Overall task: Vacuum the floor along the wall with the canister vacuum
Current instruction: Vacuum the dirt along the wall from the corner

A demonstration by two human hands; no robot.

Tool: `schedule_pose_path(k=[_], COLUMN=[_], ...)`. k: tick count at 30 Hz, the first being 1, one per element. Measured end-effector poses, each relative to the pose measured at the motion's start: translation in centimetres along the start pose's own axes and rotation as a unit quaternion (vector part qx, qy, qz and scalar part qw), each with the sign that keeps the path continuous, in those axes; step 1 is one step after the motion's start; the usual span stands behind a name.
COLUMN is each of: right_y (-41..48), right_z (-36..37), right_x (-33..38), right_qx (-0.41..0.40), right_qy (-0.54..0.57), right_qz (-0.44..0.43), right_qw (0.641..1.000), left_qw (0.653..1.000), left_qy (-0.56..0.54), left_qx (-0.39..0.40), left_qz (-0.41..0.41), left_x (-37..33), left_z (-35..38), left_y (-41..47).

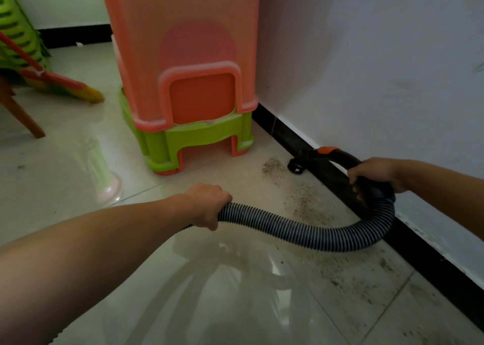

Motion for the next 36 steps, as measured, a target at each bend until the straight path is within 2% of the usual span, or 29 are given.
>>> schedule_pose_path(k=[5,13,18,26,36], right_y=[1.6,3.0,2.4,0.8,-1.4], right_z=[1.3,2.7,3.2,1.2,0.8], right_x=[1.9,3.8,3.4,1.6,0.6], right_qx=[0.009,0.044,0.065,0.025,0.051], right_qy=[0.055,0.052,0.028,-0.008,-0.019], right_qz=[-0.015,-0.036,-0.041,-0.028,-0.024], right_qw=[0.998,0.997,0.997,0.999,0.998], left_qw=[0.999,0.997,0.998,1.0,1.0], left_qy=[-0.003,0.008,0.023,0.026,0.023], left_qx=[0.002,0.008,0.013,0.004,0.001], left_qz=[-0.048,-0.075,-0.054,-0.013,0.01], left_x=[2.3,3.7,3.1,0.7,-0.5], left_z=[1.2,2.5,2.3,1.4,0.6], left_y=[-1.8,-2.9,-1.9,-0.2,-0.3])
Point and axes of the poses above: each hand's wrist, its own y-axis towards the middle knuckle, its own z-axis out of the palm, x = y × z, the point moved 1 cm from there along y, towards the middle knuckle, and after that the axes turned 8 degrees about x, right-handed, at the moved point
